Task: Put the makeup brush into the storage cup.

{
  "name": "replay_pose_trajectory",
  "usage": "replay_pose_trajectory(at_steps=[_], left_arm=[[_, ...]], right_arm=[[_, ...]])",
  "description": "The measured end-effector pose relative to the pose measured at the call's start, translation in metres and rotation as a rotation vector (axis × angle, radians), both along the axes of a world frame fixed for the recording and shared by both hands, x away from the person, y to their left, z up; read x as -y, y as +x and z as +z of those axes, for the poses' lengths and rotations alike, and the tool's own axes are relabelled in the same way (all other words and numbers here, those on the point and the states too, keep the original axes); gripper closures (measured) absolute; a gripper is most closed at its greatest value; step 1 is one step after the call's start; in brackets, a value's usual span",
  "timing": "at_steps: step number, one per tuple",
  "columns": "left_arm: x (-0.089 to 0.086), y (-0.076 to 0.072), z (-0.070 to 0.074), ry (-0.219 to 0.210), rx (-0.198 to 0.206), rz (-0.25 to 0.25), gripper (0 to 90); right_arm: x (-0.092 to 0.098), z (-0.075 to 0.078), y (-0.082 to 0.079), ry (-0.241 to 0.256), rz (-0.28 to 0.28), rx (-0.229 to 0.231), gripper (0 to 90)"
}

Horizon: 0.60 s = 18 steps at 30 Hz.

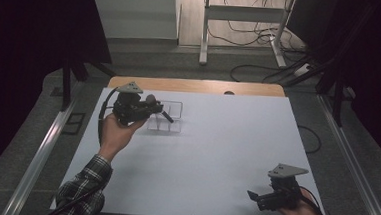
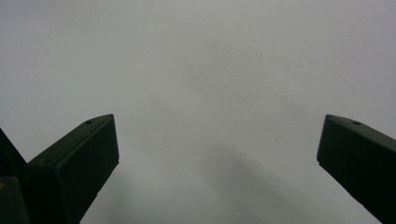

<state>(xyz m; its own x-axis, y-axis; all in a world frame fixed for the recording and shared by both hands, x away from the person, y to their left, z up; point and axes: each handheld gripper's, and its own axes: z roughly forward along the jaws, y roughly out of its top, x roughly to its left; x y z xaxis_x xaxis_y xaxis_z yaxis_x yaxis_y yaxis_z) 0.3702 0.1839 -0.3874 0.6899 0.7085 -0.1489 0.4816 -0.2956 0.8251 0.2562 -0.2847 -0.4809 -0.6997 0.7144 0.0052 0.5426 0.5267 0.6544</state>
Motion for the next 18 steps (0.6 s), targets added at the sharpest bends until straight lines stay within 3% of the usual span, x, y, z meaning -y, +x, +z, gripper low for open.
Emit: replay_pose_trajectory(at_steps=[18], left_arm=[[0.005, 0.020, 0.011, 0.032, 0.022, 0.034, 76.7]], right_arm=[[0.005, 0.001, -0.004, 0.001, -0.016, 0.005, 0.0]])
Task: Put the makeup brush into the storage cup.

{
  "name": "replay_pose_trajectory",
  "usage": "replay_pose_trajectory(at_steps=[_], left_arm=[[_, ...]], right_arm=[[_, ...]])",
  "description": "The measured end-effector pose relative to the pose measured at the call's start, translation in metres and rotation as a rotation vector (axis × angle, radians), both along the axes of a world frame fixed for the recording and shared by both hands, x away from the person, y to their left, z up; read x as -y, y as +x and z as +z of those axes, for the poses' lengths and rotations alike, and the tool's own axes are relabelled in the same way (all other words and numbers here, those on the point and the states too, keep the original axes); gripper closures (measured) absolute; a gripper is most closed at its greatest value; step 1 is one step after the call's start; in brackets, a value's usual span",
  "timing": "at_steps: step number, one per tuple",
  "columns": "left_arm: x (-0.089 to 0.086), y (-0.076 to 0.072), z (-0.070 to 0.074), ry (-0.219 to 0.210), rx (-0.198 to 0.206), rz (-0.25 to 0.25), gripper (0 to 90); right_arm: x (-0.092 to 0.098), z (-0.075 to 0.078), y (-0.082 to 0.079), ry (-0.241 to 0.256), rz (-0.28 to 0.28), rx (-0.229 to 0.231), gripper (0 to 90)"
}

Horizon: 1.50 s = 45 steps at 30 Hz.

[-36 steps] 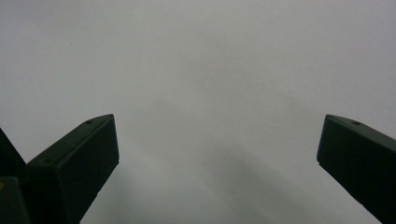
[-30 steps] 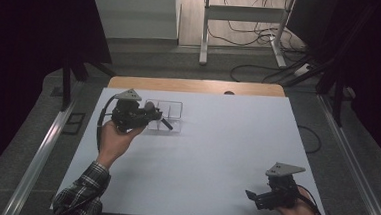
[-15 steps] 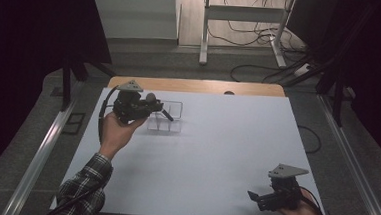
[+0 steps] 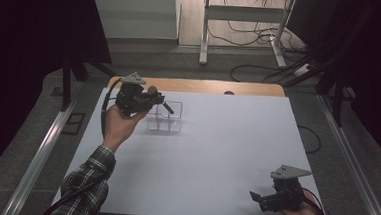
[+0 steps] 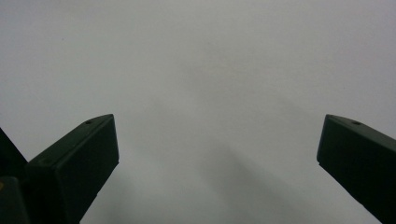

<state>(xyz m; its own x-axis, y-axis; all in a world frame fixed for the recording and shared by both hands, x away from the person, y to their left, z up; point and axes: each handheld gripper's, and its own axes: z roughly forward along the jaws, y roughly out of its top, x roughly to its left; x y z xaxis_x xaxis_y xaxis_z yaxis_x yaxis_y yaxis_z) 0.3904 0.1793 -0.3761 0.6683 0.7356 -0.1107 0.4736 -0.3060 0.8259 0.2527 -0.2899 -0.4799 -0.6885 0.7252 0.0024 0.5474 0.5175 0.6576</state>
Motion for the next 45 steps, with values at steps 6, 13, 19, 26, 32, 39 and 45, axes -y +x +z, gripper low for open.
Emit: replay_pose_trajectory(at_steps=[6, 13, 19, 26, 32, 39, 45], left_arm=[[0.003, 0.006, 0.000, 0.014, -0.003, 0.007, 76.8], [0.008, 0.014, 0.000, 0.023, -0.007, 0.013, 76.7], [0.013, 0.021, -0.002, 0.034, -0.010, 0.014, 76.7], [0.017, 0.025, -0.008, 0.041, -0.016, 0.018, 76.7], [0.019, 0.028, -0.013, 0.051, -0.020, 0.020, 76.7], [0.020, 0.030, -0.020, 0.055, -0.029, 0.026, 76.7], [0.022, 0.032, -0.027, 0.061, -0.039, 0.028, 76.7]], right_arm=[[0.001, 0.001, -0.001, 0.002, 0.002, 0.005, 0.0], [0.003, 0.001, -0.003, 0.006, -0.002, 0.010, 0.0], [0.005, 0.002, -0.004, 0.007, -0.004, 0.008, 0.0], [0.005, 0.001, -0.005, 0.008, -0.002, 0.007, 0.0], [0.005, 0.001, -0.005, 0.005, 0.002, 0.004, 0.0], [0.004, 0.000, -0.005, -0.001, 0.004, 0.000, 0.0], [0.004, 0.000, -0.005, -0.003, 0.005, -0.003, 0.0]])
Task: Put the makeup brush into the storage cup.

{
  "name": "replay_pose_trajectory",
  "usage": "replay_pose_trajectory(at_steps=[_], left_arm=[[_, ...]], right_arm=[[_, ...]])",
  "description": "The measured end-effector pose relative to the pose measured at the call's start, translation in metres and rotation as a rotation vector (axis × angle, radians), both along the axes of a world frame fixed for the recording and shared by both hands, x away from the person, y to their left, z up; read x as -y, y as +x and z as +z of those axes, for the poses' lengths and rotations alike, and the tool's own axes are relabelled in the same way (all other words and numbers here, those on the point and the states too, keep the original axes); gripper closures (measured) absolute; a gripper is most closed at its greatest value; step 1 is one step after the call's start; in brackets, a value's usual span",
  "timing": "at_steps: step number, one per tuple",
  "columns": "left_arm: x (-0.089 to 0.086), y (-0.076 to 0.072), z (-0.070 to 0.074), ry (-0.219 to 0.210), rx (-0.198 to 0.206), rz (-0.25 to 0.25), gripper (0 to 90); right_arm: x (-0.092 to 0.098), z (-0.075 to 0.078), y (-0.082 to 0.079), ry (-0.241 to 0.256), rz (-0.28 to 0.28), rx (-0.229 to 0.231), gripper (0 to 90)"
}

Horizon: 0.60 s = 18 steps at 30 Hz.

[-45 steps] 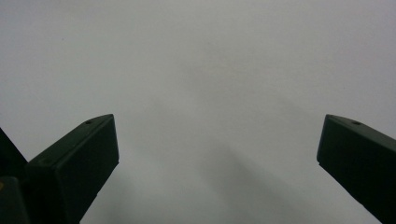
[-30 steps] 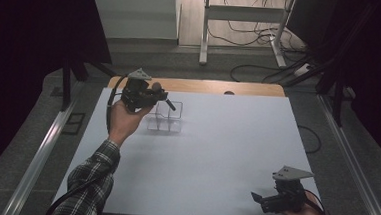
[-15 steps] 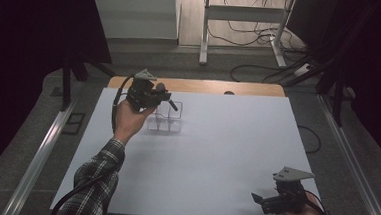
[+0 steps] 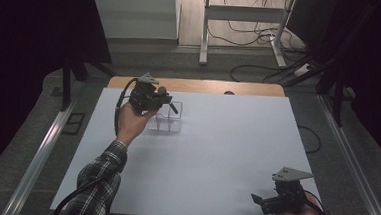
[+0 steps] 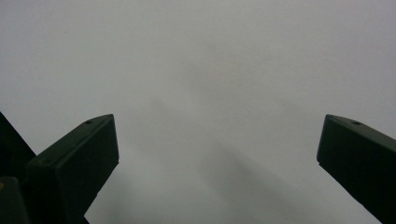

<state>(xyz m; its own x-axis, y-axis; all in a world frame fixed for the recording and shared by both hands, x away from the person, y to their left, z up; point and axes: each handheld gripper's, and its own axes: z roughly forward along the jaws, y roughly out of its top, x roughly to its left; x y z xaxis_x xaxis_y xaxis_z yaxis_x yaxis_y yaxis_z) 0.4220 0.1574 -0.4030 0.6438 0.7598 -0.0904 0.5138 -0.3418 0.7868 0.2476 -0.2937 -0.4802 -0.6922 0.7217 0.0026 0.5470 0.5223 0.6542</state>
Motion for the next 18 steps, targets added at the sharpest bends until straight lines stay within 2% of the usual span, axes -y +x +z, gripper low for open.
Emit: replay_pose_trajectory(at_steps=[18], left_arm=[[0.006, 0.006, -0.019, 0.005, -0.024, 0.008, 76.7]], right_arm=[[-0.001, -0.001, 0.000, -0.001, 0.005, -0.009, 0.0]])
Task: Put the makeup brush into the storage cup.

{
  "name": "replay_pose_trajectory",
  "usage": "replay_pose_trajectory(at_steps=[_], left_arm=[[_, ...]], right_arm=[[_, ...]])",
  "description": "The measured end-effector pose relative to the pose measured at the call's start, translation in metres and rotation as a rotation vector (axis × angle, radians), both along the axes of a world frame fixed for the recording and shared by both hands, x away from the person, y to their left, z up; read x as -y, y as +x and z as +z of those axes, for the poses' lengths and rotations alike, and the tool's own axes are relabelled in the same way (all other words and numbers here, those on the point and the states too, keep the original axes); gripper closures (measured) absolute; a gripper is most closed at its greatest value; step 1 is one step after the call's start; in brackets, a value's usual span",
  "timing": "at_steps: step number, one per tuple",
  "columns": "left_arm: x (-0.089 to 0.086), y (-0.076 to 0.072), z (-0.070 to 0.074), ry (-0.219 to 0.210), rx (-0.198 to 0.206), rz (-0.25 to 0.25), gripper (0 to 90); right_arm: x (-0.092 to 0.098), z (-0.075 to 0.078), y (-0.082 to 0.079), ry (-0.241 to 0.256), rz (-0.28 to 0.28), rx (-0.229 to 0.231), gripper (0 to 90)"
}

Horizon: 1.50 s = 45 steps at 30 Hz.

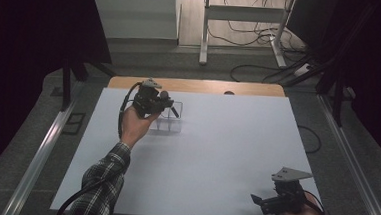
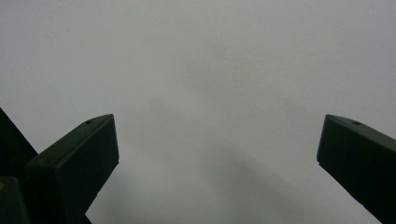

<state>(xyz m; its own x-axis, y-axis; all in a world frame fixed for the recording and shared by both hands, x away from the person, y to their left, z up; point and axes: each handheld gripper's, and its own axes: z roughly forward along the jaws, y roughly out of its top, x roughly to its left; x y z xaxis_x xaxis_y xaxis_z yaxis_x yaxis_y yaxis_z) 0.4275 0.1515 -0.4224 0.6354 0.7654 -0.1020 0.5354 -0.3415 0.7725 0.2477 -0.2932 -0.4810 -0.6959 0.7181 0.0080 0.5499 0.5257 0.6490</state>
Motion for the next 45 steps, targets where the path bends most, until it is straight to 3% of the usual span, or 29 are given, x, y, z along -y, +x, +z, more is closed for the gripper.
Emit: replay_pose_trajectory(at_steps=[37, 45], left_arm=[[0.011, 0.006, -0.033, 0.022, -0.043, 0.004, 76.3], [0.008, 0.006, -0.029, 0.012, -0.032, 0.015, 65.1]], right_arm=[[0.000, 0.000, 0.000, 0.003, 0.004, -0.007, 0.0], [0.000, 0.000, 0.000, 0.007, 0.004, -0.008, 0.0]])
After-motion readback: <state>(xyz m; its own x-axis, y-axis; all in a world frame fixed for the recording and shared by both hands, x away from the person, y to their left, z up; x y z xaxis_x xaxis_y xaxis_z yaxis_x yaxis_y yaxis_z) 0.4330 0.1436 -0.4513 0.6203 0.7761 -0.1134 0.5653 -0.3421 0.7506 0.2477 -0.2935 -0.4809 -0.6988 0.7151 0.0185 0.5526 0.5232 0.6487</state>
